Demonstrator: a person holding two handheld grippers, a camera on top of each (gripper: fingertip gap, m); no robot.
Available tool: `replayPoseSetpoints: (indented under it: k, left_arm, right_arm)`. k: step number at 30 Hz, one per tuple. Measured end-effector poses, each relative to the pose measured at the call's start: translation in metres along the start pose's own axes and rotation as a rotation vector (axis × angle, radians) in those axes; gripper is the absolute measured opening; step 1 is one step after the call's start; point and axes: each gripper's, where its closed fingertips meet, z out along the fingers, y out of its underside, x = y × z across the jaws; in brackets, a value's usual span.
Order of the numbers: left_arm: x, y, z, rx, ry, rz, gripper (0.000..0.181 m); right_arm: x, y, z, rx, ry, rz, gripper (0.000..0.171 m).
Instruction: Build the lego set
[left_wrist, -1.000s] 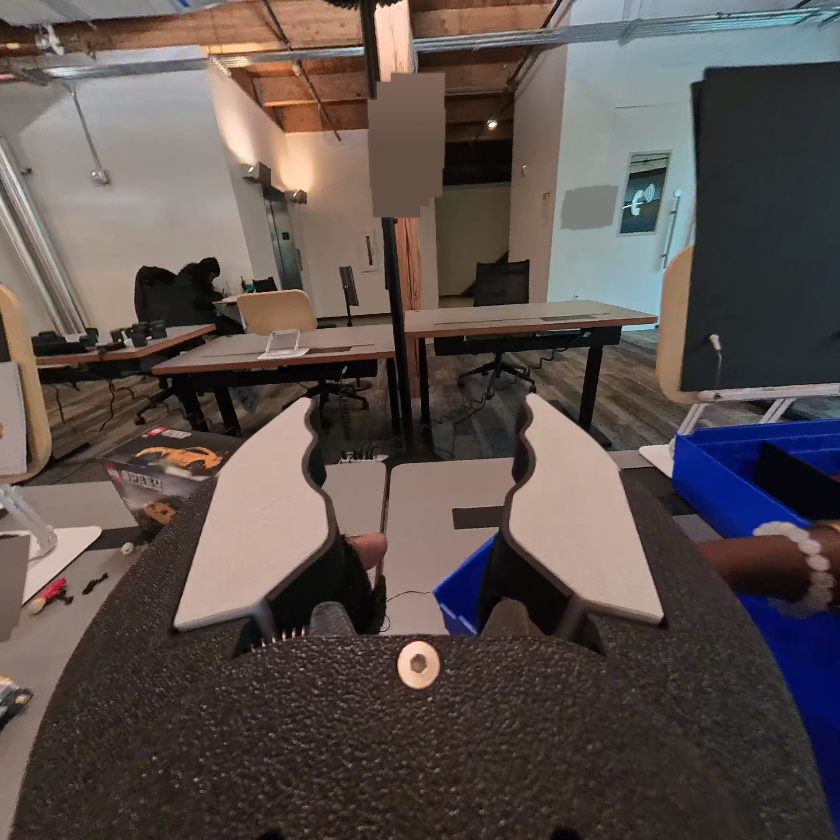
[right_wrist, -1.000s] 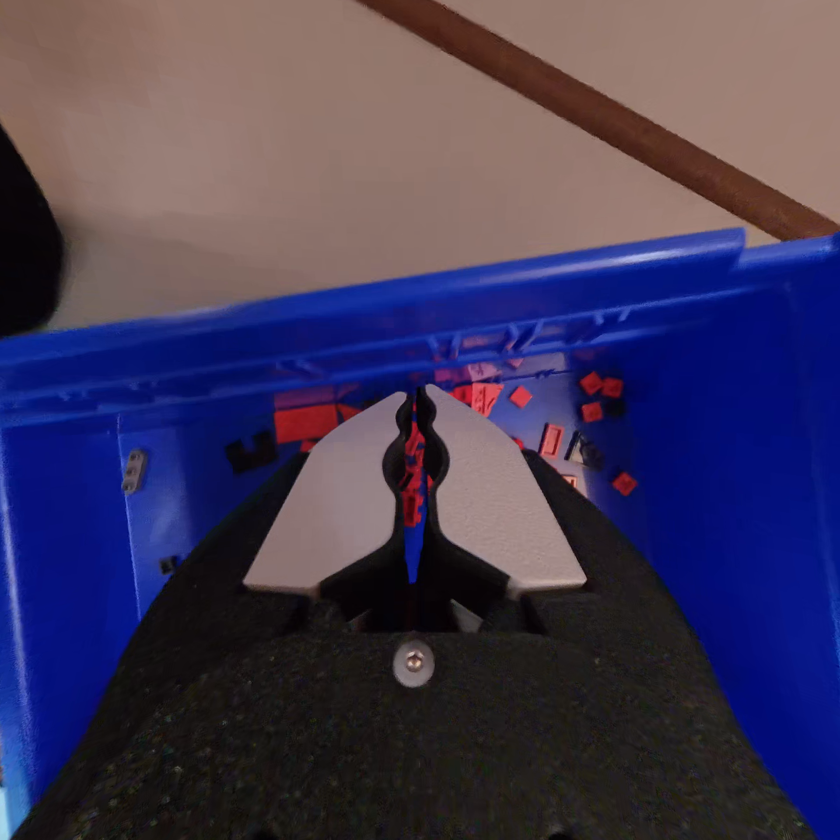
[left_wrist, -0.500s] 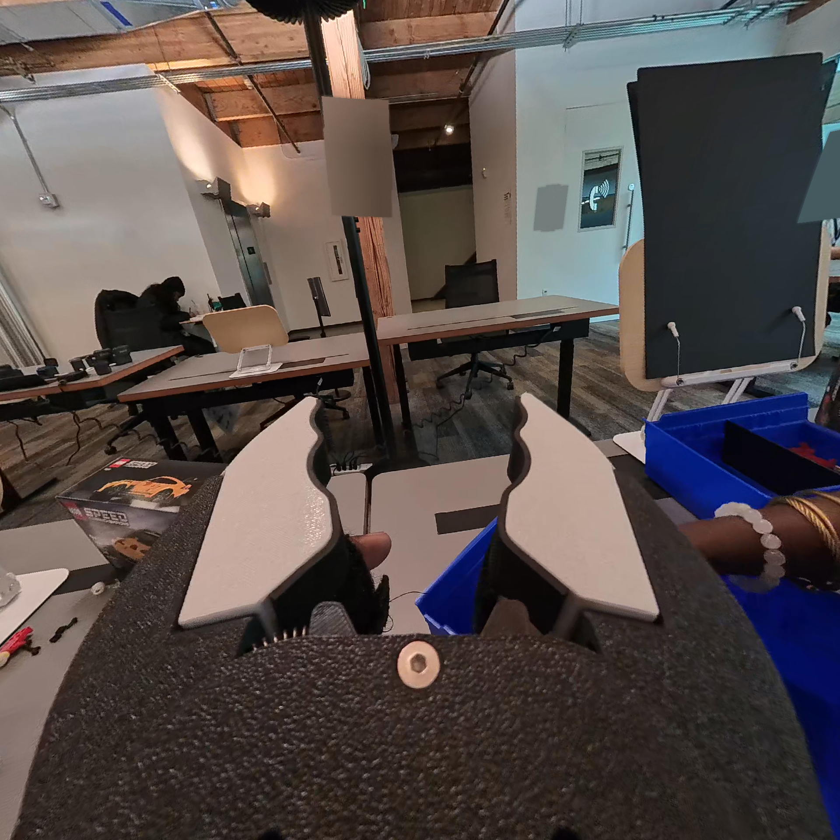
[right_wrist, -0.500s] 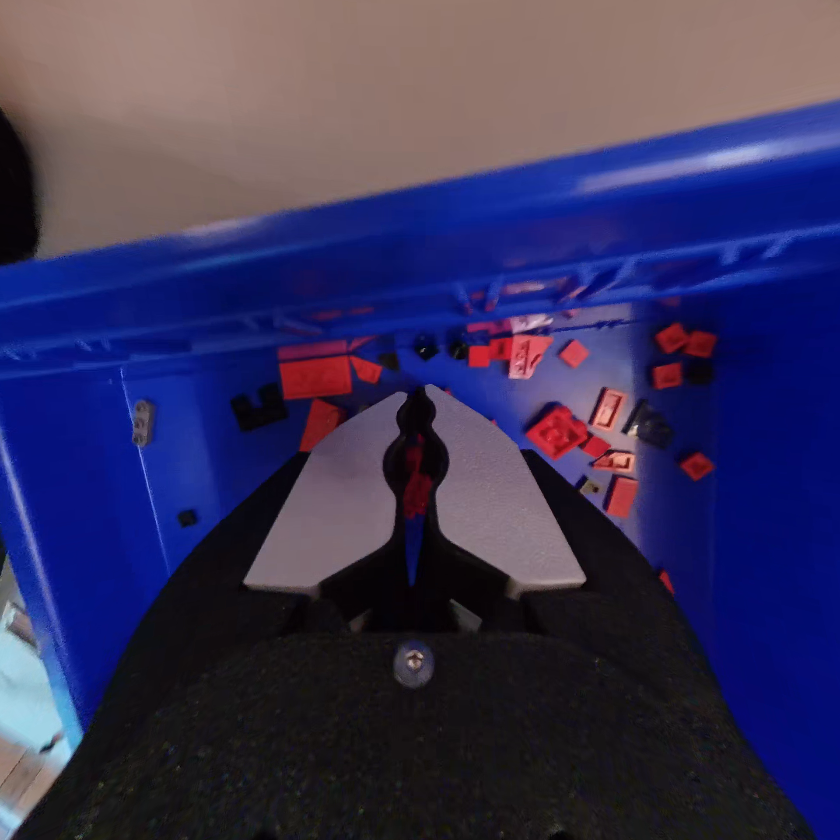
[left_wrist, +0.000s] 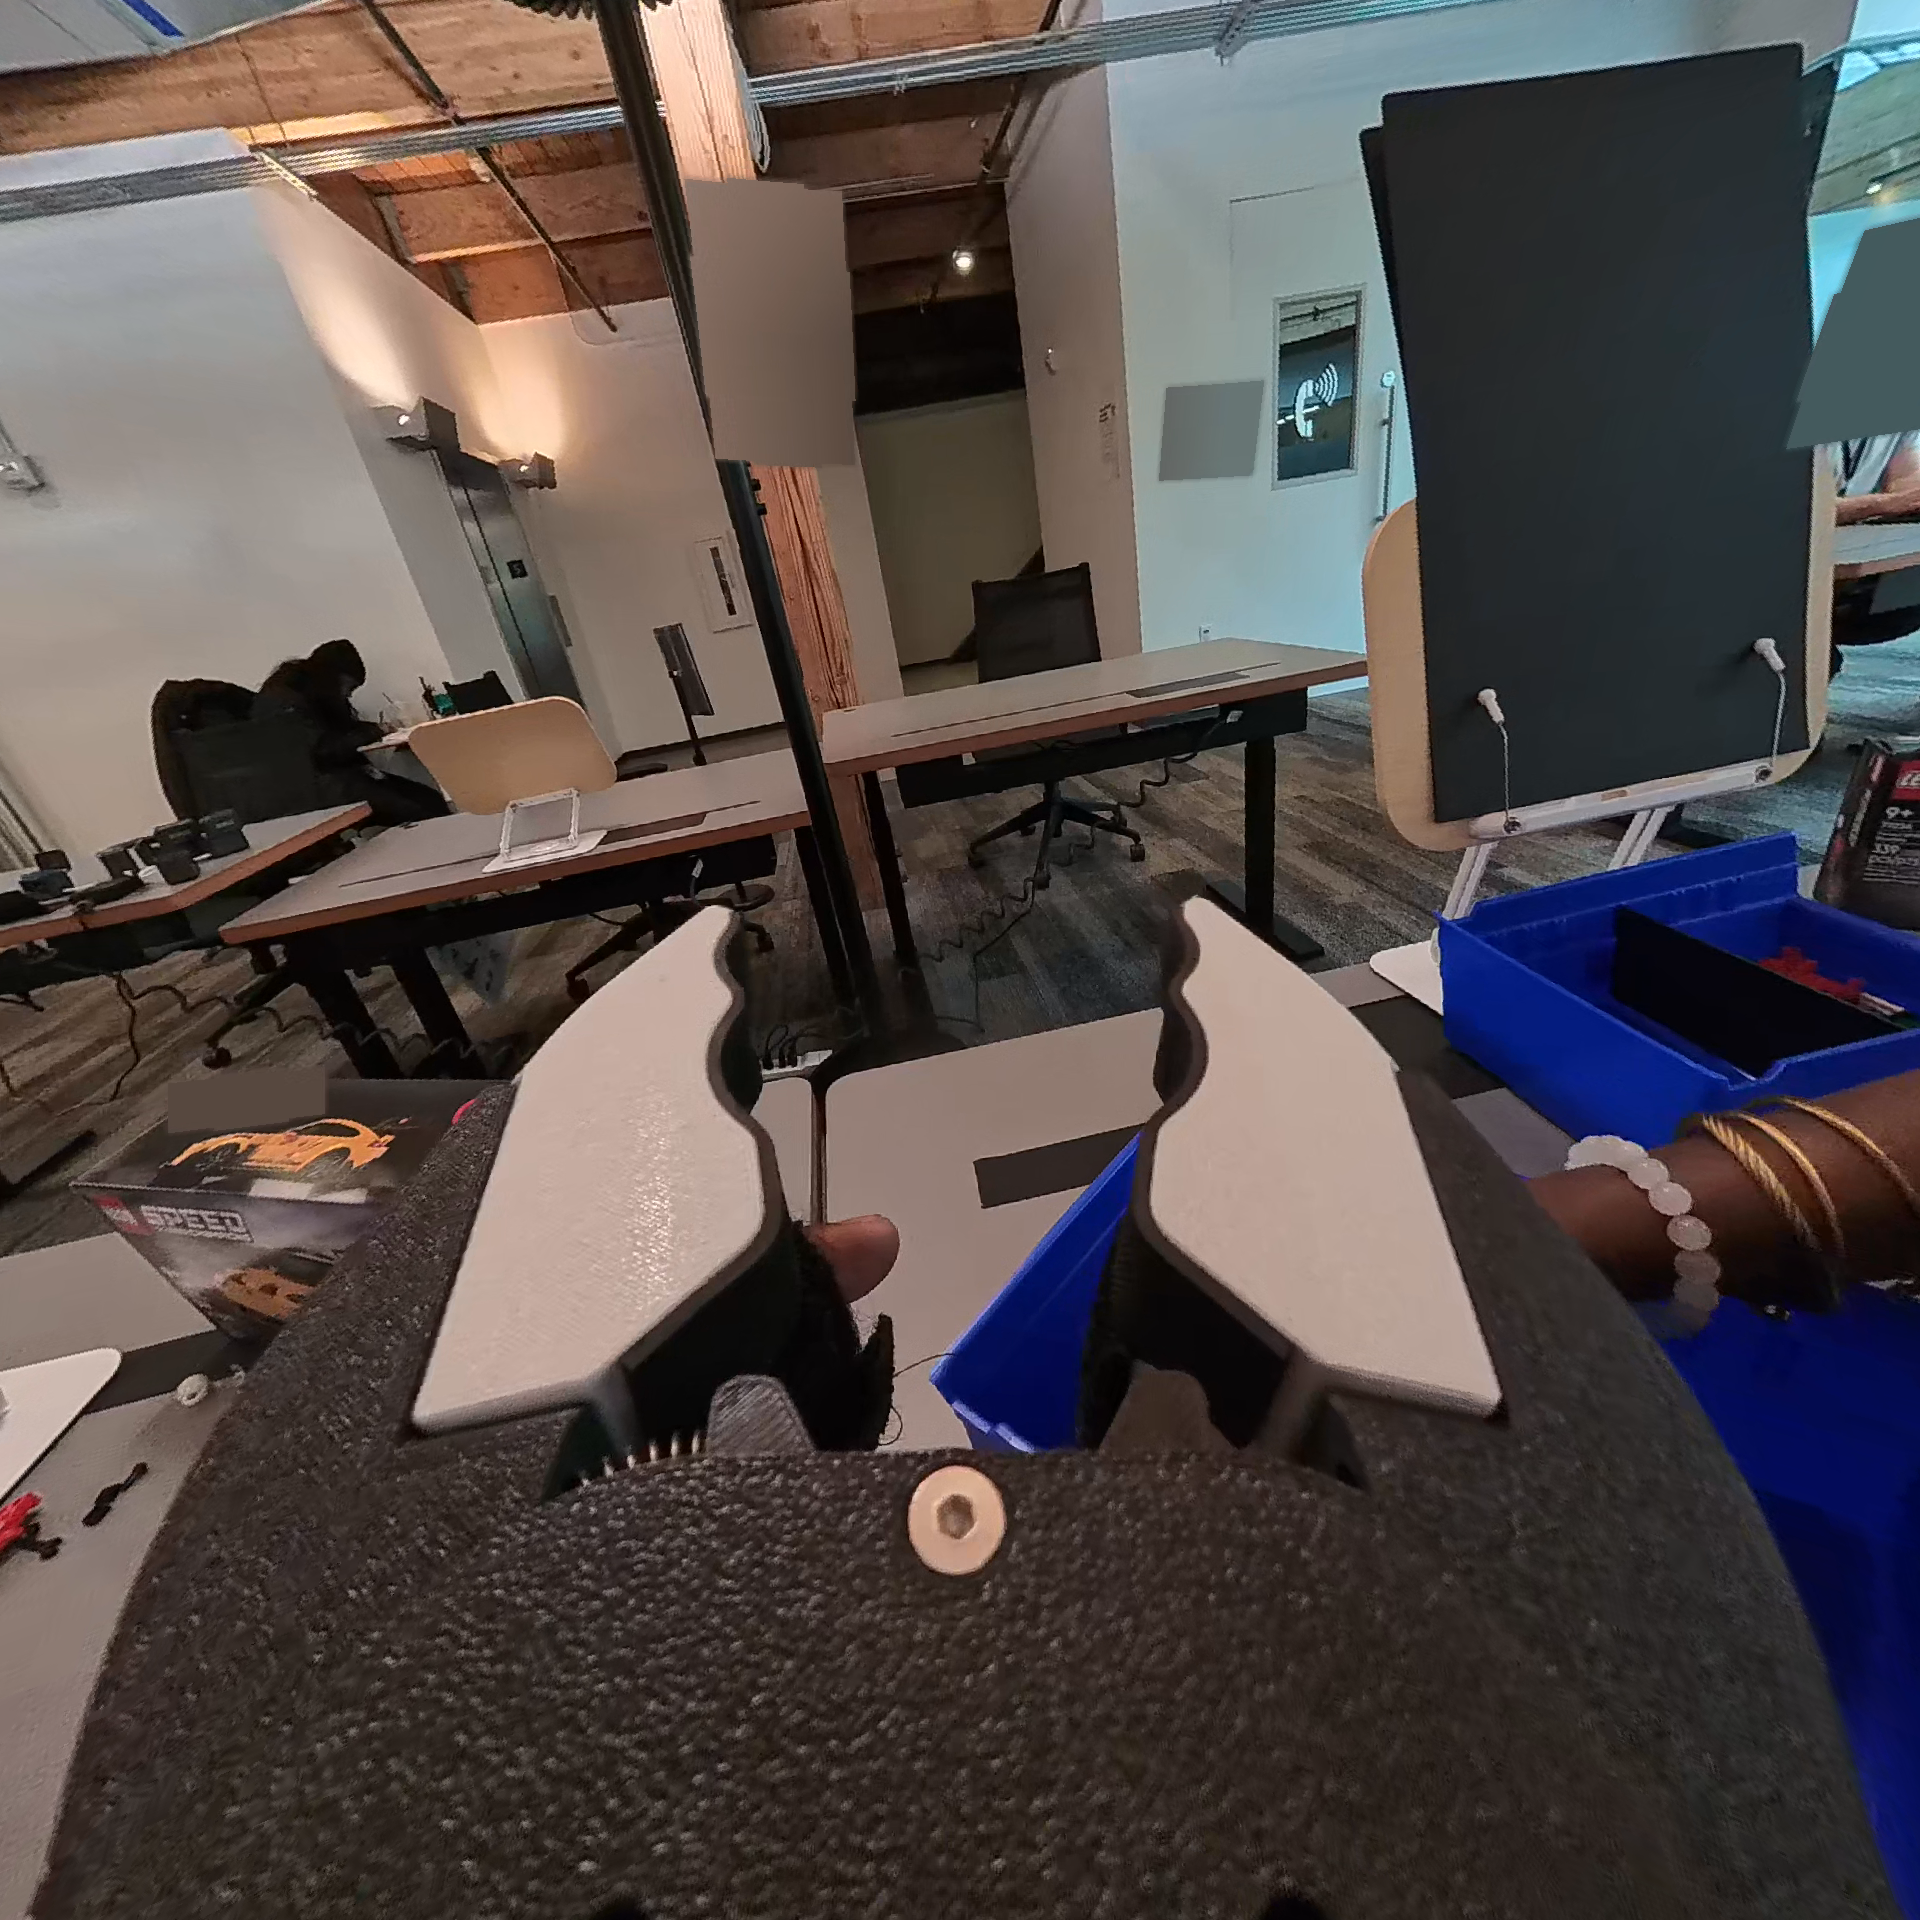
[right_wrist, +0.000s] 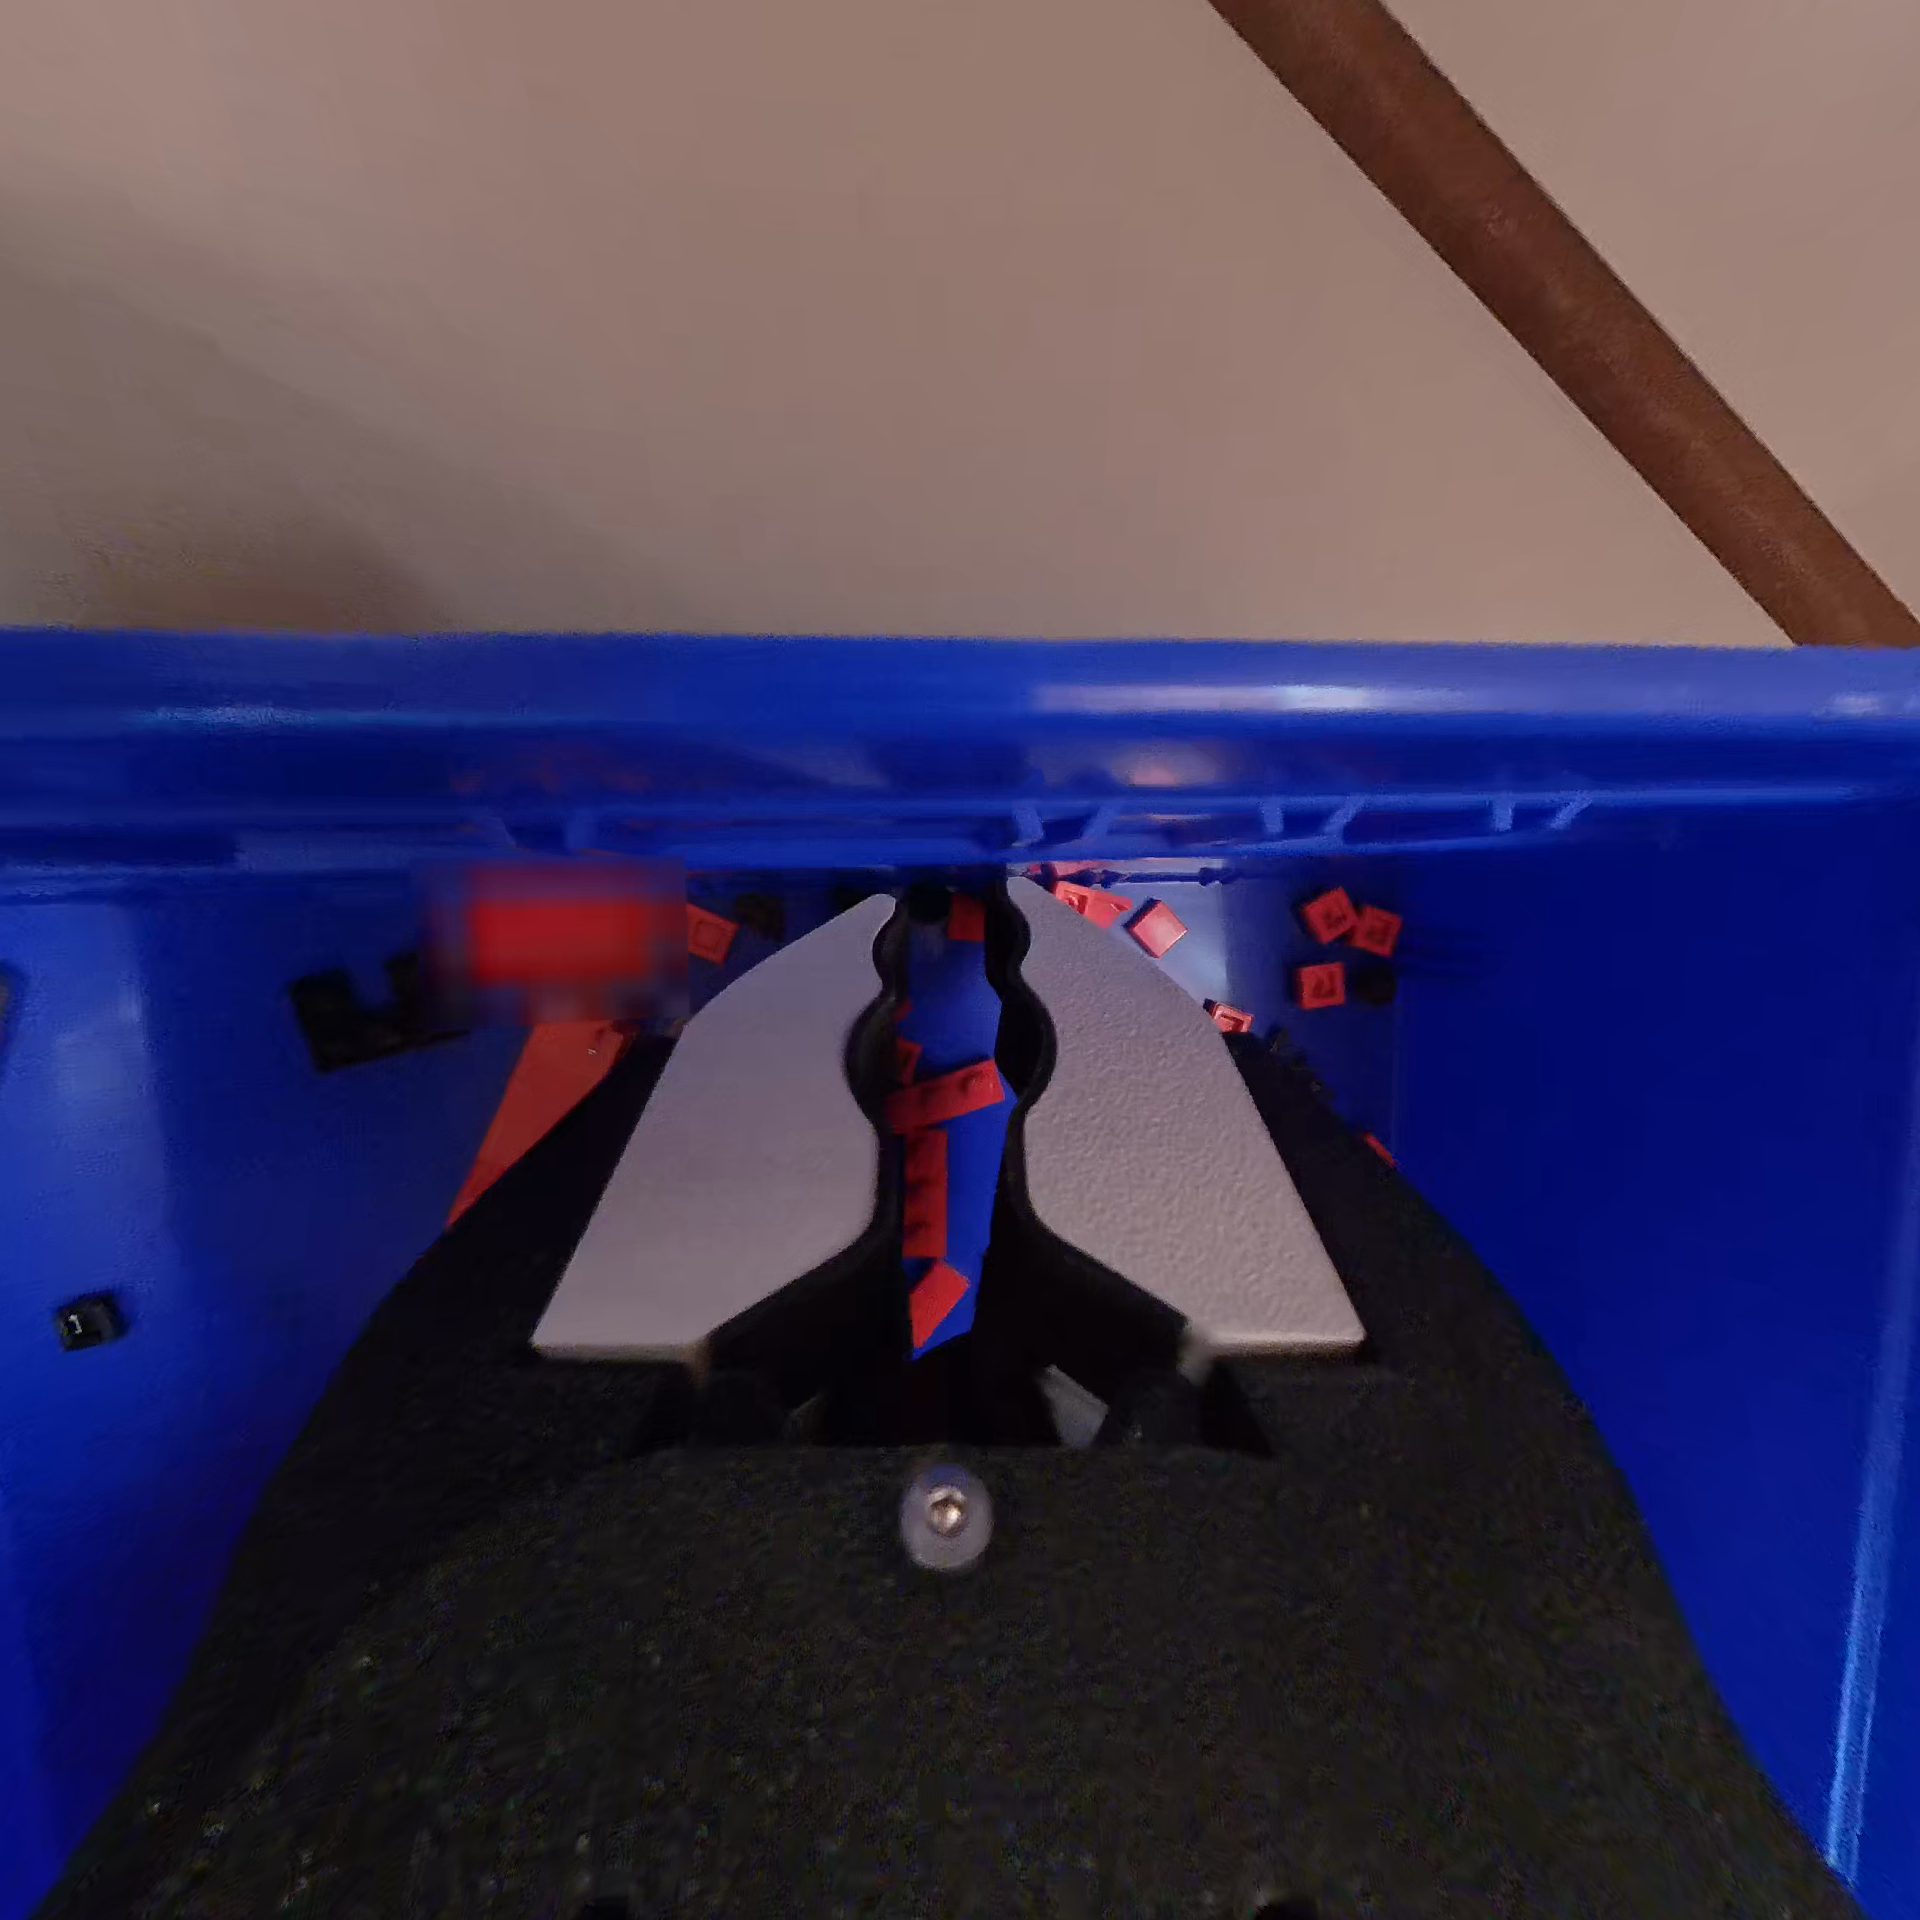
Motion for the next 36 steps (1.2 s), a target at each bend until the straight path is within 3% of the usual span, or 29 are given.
replayPoseSetpoints:
  k: [9, 14, 19, 23, 26, 29, 36]
  left_arm:
    - [0.004, 0.0, 0.001, -0.007, 0.012, 0.014, 0.074]
    - [0.012, -0.003, 0.003, -0.008, 0.025, 0.037, 0.074]
    - [0.025, -0.004, 0.004, -0.03, 0.049, 0.082, 0.074]
    - [0.042, -0.01, 0.01, -0.03, 0.078, 0.113, 0.072]
    - [0.055, -0.012, 0.019, -0.049, 0.069, 0.115, 0.071]
    - [0.081, -0.011, 0.023, -0.062, 0.116, 0.082, 0.072]
    - [0.117, -0.02, 0.019, -0.036, 0.163, 0.1, 0.069]
  right_arm:
    - [-0.005, 0.0, -0.011, 0.027, -0.03, -0.025, 0.005]
    - [-0.02, -0.006, -0.06, 0.101, -0.044, 0.066, 0.006]
    - [-0.095, 0.003, -0.156, 0.225, -0.028, 0.227, 0.005]
    - [-0.184, 0.075, -0.202, 0.162, 0.013, 0.461, 0.006]
    - [-0.247, 0.149, -0.201, 0.032, 0.052, 0.654, 0.006]
    - [-0.296, 0.196, -0.179, -0.074, 0.036, 0.77, 0.006]
    - [-0.3, 0.213, -0.137, -0.058, 0.06, 0.759, 0.006]
